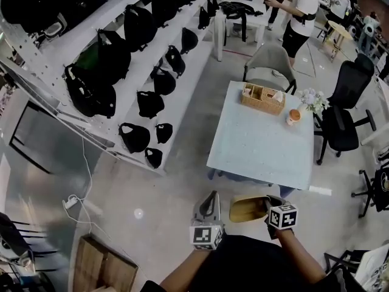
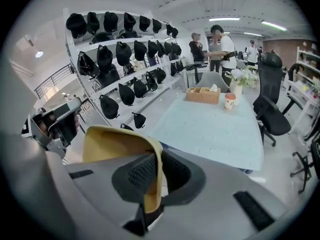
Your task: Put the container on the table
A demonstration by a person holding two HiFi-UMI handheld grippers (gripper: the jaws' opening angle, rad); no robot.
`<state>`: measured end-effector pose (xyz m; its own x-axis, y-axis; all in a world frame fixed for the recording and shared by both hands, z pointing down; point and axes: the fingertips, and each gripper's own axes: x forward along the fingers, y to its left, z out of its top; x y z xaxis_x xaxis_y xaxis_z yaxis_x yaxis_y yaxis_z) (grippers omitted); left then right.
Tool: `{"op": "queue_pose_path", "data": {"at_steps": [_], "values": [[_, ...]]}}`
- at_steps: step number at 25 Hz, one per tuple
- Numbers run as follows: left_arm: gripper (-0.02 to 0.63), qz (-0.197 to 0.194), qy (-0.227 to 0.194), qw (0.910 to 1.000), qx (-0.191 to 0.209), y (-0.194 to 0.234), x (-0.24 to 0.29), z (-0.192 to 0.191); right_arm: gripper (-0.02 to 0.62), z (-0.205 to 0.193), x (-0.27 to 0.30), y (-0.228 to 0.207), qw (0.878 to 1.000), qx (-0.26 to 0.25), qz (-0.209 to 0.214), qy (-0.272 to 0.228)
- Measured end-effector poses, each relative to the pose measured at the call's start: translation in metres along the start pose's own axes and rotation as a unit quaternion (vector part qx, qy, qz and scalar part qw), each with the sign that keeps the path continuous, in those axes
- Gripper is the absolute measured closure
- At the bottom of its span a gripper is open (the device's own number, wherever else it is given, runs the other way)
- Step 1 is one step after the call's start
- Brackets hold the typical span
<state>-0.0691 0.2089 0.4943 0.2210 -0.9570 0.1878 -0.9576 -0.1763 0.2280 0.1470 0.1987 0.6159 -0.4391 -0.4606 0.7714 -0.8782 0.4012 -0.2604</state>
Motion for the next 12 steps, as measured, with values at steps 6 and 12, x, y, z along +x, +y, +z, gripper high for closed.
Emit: {"op": "queue_pose_path", "data": {"at_steps": [6,12], "values": [[0.594,-0.028,0.004,0.9996,0.005,0.033,0.028,0.007,0.578,0.025,0.027,0.01,1.0,0.018,-0.015,-0.002],[0.594,-0.061,0.012,0.9978,0.025,0.046,0.046,0.014,0.578,0.034,0.04,0.017,0.999,0.018,-0.033,0.005]]}}
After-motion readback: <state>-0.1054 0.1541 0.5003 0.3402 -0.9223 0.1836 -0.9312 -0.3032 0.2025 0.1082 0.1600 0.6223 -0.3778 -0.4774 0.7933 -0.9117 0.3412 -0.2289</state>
